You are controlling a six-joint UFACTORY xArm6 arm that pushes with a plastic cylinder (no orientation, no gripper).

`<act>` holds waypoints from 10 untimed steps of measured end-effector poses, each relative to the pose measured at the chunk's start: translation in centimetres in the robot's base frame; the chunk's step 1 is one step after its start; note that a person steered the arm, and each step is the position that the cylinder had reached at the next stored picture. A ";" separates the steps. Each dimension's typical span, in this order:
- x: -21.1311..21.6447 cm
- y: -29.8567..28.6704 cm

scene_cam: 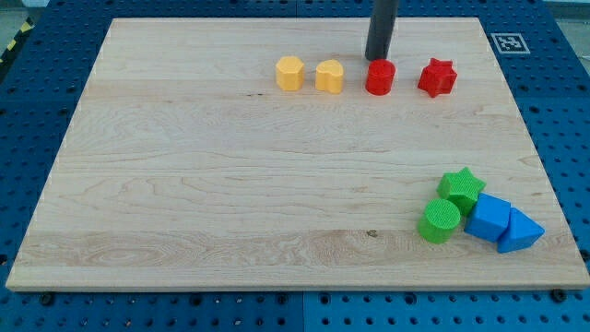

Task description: Push the red star into the green star

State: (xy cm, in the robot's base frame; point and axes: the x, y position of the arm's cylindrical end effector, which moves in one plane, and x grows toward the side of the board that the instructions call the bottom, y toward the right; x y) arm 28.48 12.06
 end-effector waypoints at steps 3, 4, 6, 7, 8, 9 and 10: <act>1.2 10.5; 3.0 10.2; 4.6 6.7; 5.7 4.7; 9.3 4.5; 12.5 4.5; 15.7 4.5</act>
State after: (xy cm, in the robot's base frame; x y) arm 44.23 16.54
